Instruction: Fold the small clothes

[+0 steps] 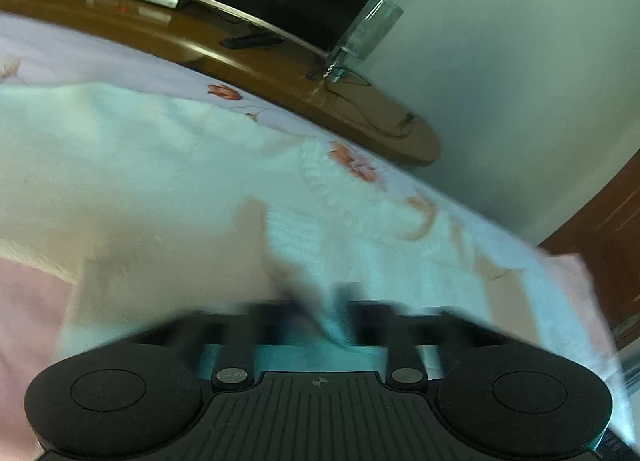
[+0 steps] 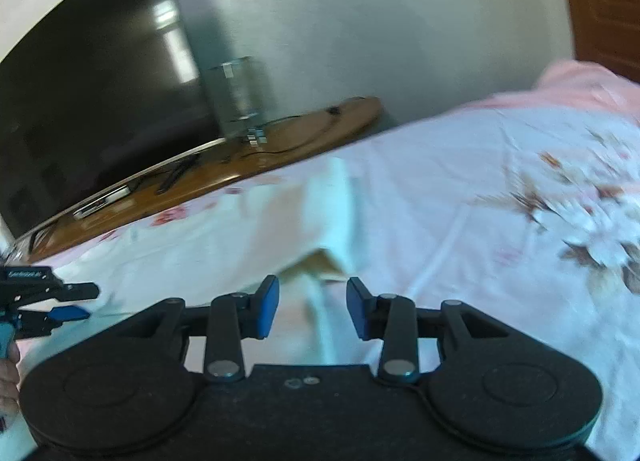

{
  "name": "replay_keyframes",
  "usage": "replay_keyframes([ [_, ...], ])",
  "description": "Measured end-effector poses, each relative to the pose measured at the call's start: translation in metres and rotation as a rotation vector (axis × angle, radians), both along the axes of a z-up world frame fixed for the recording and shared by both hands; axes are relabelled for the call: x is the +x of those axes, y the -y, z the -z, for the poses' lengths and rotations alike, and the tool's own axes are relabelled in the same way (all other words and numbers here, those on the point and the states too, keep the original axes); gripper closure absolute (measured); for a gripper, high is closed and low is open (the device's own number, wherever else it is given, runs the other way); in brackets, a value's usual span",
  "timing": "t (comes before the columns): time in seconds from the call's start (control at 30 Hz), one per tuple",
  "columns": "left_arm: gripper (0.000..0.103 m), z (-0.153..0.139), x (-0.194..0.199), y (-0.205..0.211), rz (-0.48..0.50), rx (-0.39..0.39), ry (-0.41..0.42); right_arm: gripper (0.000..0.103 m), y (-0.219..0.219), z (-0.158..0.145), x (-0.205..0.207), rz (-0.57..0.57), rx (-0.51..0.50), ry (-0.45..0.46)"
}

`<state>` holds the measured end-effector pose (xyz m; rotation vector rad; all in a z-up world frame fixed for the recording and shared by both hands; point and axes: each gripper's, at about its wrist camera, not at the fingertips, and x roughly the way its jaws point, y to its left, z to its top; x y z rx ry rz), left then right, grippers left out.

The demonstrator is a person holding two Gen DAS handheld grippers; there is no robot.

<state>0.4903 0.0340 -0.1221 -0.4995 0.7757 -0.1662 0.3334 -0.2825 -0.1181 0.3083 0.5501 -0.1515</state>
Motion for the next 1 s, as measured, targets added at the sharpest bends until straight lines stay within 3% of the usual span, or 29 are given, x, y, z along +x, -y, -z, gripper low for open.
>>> replay_keyframes([
  [0.07,0.100,-0.009,-0.012,-0.009,-0.016,-0.011,0.043,0.065,0.005,0.004,0.004,0.015,0.029,-0.008],
  [0.23,0.100,-0.027,-0.027,-0.045,-0.048,0.051,0.107,0.065,0.004,0.010,0.021,-0.012,0.026,-0.034],
  [0.5,0.100,-0.006,-0.033,-0.067,-0.053,0.052,0.043,0.069,-0.008,0.015,0.037,-0.072,-0.023,-0.076],
  [0.73,0.100,0.007,-0.041,-0.065,-0.107,0.012,0.058,0.094,-0.018,0.015,0.055,-0.094,-0.135,-0.101],
  [1.0,0.100,0.007,-0.038,-0.064,-0.095,0.045,0.066,0.091,-0.016,0.019,0.051,-0.091,-0.118,-0.095],
])
